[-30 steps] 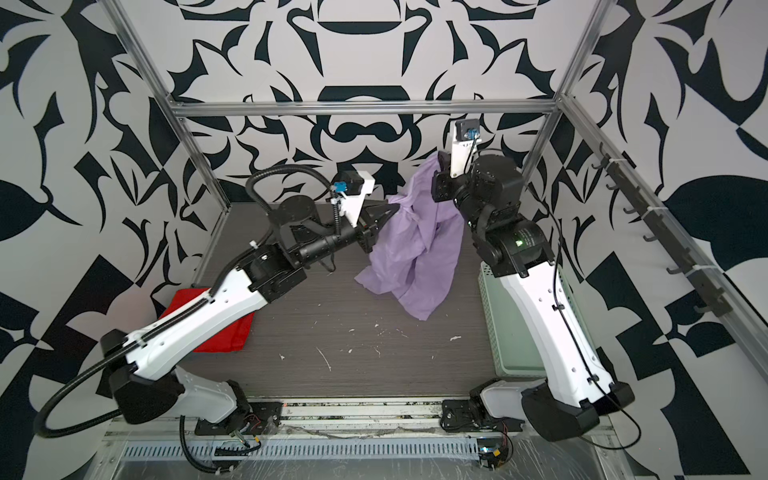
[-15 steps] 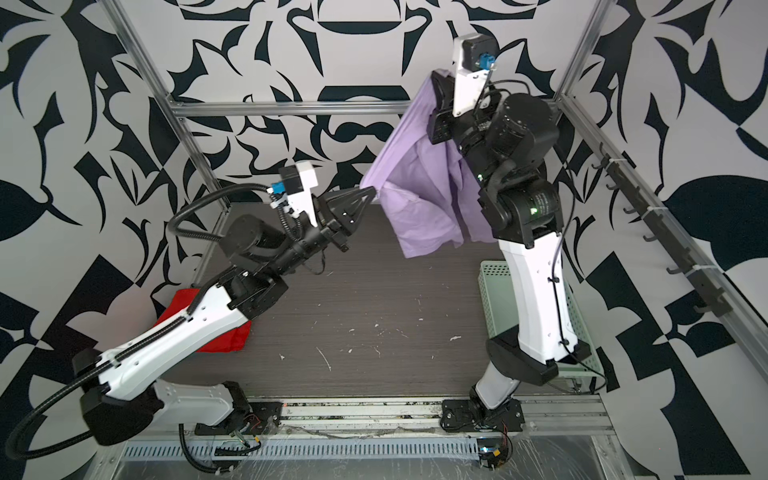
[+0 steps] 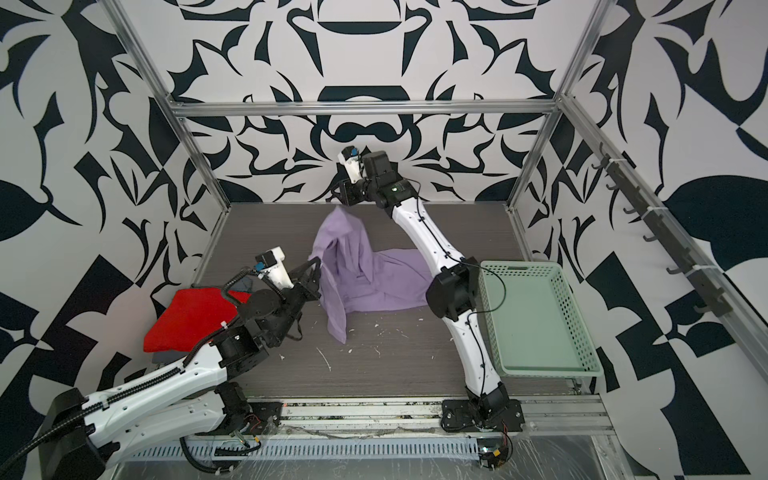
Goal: Fold and stack the t-shirts
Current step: 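Lower the shirt onto the table and release it with both grippers, then grasp the shirt edges with both grippers and pull them apart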
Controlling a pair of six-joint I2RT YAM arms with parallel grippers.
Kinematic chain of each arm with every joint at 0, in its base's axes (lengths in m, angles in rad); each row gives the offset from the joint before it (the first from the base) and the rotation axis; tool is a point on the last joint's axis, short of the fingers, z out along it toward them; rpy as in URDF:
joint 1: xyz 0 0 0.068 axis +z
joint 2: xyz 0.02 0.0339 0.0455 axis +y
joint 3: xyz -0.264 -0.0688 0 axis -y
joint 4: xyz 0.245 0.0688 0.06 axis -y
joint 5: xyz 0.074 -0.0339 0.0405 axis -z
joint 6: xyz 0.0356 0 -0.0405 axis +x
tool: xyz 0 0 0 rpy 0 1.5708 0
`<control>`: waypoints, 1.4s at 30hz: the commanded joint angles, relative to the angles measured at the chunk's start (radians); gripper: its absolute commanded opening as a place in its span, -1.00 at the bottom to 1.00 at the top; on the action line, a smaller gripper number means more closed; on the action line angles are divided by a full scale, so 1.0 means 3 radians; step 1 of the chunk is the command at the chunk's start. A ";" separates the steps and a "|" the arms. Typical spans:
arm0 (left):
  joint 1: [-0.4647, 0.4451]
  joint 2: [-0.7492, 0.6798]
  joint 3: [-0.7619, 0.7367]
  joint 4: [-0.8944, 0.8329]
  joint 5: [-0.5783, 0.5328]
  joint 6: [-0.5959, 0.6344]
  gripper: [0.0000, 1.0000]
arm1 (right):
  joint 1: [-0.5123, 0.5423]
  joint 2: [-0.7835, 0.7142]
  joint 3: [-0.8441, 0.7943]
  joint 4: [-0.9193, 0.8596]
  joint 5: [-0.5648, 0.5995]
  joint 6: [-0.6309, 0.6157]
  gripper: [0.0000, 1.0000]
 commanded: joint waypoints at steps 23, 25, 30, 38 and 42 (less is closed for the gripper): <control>0.0036 0.0166 0.0928 -0.3027 -0.0656 -0.0618 0.75 | -0.0108 -0.1853 -0.3330 0.0803 0.1047 0.0334 0.11; 0.0107 0.0436 0.0943 -0.2577 0.0008 -0.0279 0.81 | -0.0105 -0.1806 -0.3498 0.0852 0.0989 0.0473 0.09; 0.0220 0.1150 0.1086 -0.2226 0.0961 -0.0122 0.84 | -0.0105 -0.1741 -0.4047 0.1206 0.0866 0.0785 0.09; 0.0576 0.1914 0.1054 -0.2032 0.1468 -0.0340 0.84 | -0.0108 -0.1553 -0.4495 0.1408 0.1003 0.1081 0.08; 0.1072 0.1868 0.0556 -0.1235 0.2037 -0.0506 0.81 | -0.0190 -0.1571 -0.4849 0.1620 0.1180 0.1427 0.01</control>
